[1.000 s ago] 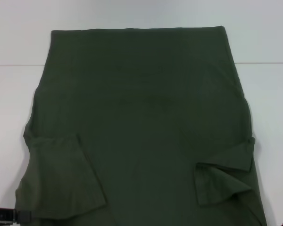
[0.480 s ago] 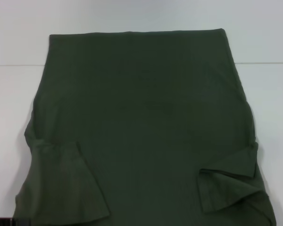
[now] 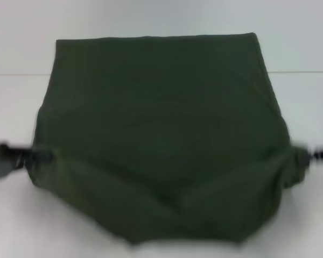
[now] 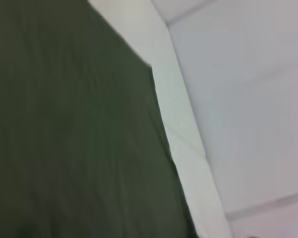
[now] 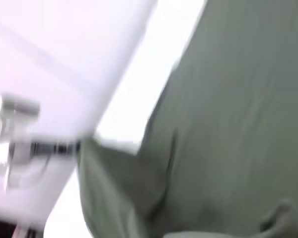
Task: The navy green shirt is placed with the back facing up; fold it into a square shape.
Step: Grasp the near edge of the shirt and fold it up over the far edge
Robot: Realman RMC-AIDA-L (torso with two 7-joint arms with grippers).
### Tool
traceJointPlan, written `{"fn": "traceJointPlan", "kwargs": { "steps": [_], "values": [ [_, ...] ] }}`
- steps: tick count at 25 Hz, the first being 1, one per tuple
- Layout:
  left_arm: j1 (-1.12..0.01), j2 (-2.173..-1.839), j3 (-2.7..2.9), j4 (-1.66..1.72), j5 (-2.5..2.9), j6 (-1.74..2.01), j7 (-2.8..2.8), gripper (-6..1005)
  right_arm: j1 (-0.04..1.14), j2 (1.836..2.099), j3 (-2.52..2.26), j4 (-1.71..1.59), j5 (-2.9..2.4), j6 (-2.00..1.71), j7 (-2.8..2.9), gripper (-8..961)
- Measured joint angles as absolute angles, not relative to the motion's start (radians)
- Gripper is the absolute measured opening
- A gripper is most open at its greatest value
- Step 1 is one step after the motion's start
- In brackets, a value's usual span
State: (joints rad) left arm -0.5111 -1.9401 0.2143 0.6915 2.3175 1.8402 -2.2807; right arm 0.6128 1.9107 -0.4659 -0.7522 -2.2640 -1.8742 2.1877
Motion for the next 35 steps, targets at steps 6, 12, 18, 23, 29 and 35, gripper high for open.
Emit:
{"fn": "traceJointPlan", "kwargs": {
  "steps": [6,12,18,23,29,35],
  "values": [
    [-0.640,-1.952,0.248,0.645,2.317,1.528,-2.351,151,0.646,1.921,-0.499,-0.720,-2.196,-1.530,2.251,20],
    [-0.688,-1.988,0.363,0.579,2.319,1.182,-2.375,155,0.707,1.977,-0.667,-0.602,-2.208,-1.057,2.244,20],
    [-0.688,-2.013,0.445,0.601,2.316,1.047,-2.394,158,0.745,2.022,-0.773,-0.588,-2.223,-0.875,2.247,20],
    [-0.677,-2.016,0.424,0.645,2.295,1.012,-2.403,161,0.758,2.024,-0.765,-0.628,-2.214,-0.852,2.258,21],
    [-0.703,-2.010,0.434,0.648,2.296,0.964,-2.408,164,0.782,2.025,-0.766,-0.645,-2.213,-0.780,2.262,21],
    [-0.726,-2.013,0.508,0.643,2.297,0.912,-2.400,168,0.801,2.033,-0.775,-0.612,-2.238,-0.707,2.262,21]
  ]
}}
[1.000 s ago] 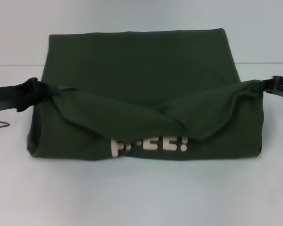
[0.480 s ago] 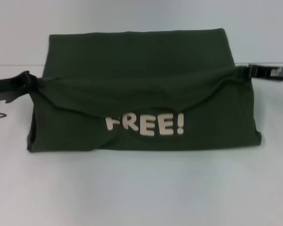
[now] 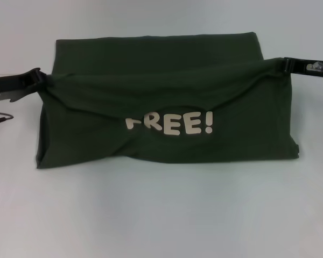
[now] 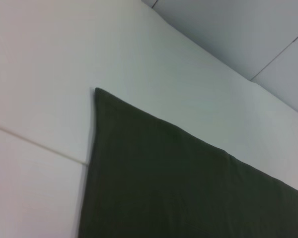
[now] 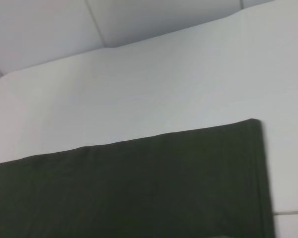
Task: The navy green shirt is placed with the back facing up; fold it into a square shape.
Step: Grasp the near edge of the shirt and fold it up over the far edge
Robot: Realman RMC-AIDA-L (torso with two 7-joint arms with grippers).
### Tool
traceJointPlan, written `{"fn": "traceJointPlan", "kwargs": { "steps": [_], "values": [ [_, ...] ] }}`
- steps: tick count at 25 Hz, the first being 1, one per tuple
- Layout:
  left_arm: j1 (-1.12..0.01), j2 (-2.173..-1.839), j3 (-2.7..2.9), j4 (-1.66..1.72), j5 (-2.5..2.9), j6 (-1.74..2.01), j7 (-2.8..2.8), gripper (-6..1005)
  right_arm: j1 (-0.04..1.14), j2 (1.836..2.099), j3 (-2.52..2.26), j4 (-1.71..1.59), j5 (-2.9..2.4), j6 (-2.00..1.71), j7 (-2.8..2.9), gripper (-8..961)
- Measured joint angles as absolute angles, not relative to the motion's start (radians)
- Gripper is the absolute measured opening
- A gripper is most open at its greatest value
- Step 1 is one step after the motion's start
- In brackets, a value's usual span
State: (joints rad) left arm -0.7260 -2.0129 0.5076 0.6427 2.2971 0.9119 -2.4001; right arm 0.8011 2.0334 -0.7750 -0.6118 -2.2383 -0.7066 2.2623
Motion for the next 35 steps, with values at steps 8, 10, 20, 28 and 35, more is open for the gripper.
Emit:
{"fn": "traceJointPlan", "kwargs": {
  "steps": [8,10,20,28,35],
  "values": [
    [-0.756,-2.019,0.523,0.644,2.296,0.857,-2.400,172,0.824,2.034,-0.777,-0.604,-2.240,-0.649,2.255,21],
    [-0.762,-2.027,0.533,0.642,2.301,0.838,-2.397,173,0.833,2.033,-0.780,-0.593,-2.241,-0.629,2.255,21],
    [-0.754,-2.068,0.587,0.699,2.301,0.727,-2.411,179,0.857,2.044,-0.851,-0.554,-2.241,-0.541,2.261,21],
    [-0.753,-2.078,0.612,0.725,2.306,0.713,-2.426,184,0.879,2.045,-0.863,-0.546,-2.241,-0.514,2.255,21],
    [-0.756,-2.087,0.652,0.724,2.306,0.690,-2.430,188,0.904,2.043,-0.904,-0.539,-2.242,-0.477,2.254,20]
  ]
}}
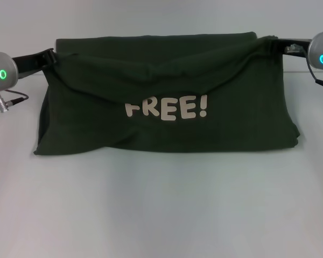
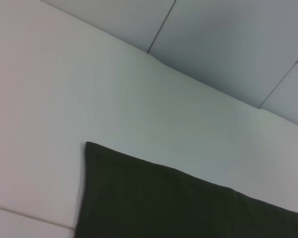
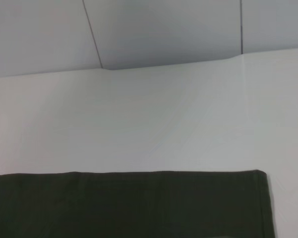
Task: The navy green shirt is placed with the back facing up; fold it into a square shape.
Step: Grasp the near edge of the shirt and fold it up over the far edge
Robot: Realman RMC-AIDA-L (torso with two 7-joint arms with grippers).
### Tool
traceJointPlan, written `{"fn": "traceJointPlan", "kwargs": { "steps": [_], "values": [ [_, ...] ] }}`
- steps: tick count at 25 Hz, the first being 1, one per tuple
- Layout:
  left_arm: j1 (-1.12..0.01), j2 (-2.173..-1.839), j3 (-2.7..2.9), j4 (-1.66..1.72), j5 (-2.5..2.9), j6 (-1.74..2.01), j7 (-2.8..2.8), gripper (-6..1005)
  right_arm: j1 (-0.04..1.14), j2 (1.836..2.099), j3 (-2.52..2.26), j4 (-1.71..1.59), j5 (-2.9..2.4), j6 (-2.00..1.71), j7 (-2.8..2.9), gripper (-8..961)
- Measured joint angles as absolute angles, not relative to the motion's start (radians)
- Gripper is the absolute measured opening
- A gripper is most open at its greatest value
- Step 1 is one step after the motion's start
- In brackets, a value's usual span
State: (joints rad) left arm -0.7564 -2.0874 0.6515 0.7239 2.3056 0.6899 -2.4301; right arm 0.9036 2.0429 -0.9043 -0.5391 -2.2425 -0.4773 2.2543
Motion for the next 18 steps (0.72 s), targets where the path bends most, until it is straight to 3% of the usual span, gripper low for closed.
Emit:
{"fn": "traceJointPlan", "kwargs": {
  "steps": [8,11,16,18],
  "values": [
    [-0.747,-2.105,0.659,0.727,2.306,0.683,-2.425,192,0.947,2.035,-0.941,-0.486,-2.275,-0.440,2.259,37],
    [-0.747,-2.090,0.683,0.718,2.306,0.721,-2.414,194,0.950,2.035,-0.941,-0.486,-2.292,-0.456,2.267,43],
    [-0.751,-2.062,0.758,0.698,2.307,0.759,-2.417,197,0.947,2.010,-0.938,-0.479,-2.300,-0.499,2.317,54],
    [-0.740,-2.061,0.752,0.700,2.304,0.773,-2.431,198,0.937,2.000,-0.933,-0.487,-2.297,-0.525,2.336,117]
  ]
}}
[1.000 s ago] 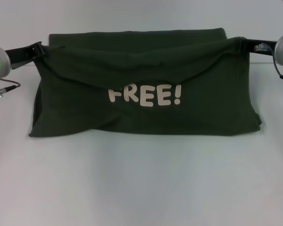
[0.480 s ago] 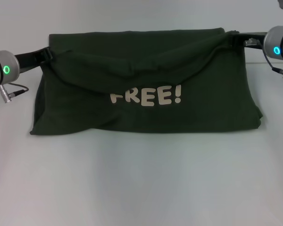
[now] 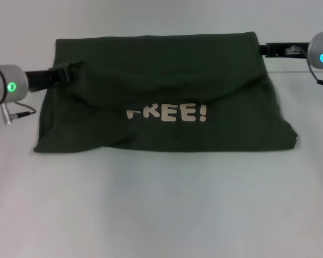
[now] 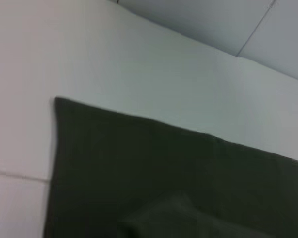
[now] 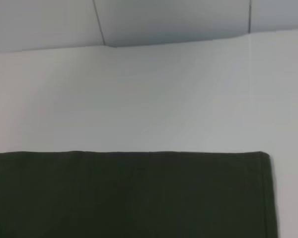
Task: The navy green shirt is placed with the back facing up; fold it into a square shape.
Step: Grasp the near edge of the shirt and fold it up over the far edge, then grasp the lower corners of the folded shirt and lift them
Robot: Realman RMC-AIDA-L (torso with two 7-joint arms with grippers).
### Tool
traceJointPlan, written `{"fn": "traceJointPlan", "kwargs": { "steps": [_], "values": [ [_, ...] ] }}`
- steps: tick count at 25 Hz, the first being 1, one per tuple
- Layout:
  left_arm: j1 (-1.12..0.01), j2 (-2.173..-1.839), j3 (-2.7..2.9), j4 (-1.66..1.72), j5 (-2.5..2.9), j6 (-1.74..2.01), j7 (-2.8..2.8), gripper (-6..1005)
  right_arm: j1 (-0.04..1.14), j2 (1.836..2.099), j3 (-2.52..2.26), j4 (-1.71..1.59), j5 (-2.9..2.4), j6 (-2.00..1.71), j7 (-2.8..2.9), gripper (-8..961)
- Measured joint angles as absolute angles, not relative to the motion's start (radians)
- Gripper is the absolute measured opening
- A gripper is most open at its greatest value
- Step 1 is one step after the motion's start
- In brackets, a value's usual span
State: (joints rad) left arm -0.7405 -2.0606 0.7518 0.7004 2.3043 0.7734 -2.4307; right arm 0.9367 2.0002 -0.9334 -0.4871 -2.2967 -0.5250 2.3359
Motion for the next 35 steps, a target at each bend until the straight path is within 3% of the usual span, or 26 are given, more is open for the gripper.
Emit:
{"fn": "traceJointPlan", "kwargs": {
  "steps": [5,8,11,13,17,24,35],
  "values": [
    [-0.650,-2.087,0.728,0.813,2.286,0.869,-2.489,201,0.879,1.994,-0.922,-0.583,-2.278,-0.669,2.358,275],
    [-0.584,-2.106,0.722,0.881,2.237,0.931,-2.479,313,0.836,2.001,-0.898,-0.650,-2.243,-0.786,2.358,390],
    [-0.531,-2.100,0.722,0.891,2.174,0.987,-2.434,426,0.773,2.007,-0.876,-0.705,-2.157,-0.912,2.338,515],
    [-0.514,-2.082,0.721,0.864,2.157,1.012,-2.408,666,0.733,2.009,-0.872,-0.715,-2.082,-0.978,2.308,598],
    [-0.489,-2.051,0.699,0.799,2.150,1.052,-2.289,746,0.664,2.009,-0.869,-0.714,-1.934,-1.088,2.237,764],
    [-0.492,-2.056,0.628,0.759,2.143,1.032,-2.194,887,0.625,2.010,-0.869,-0.708,-1.888,-1.120,2.215,794],
    [-0.535,-2.049,0.635,0.646,2.168,0.971,-2.185,910,0.624,2.010,-0.856,-0.700,-1.885,-1.130,2.203,794]
  ]
}}
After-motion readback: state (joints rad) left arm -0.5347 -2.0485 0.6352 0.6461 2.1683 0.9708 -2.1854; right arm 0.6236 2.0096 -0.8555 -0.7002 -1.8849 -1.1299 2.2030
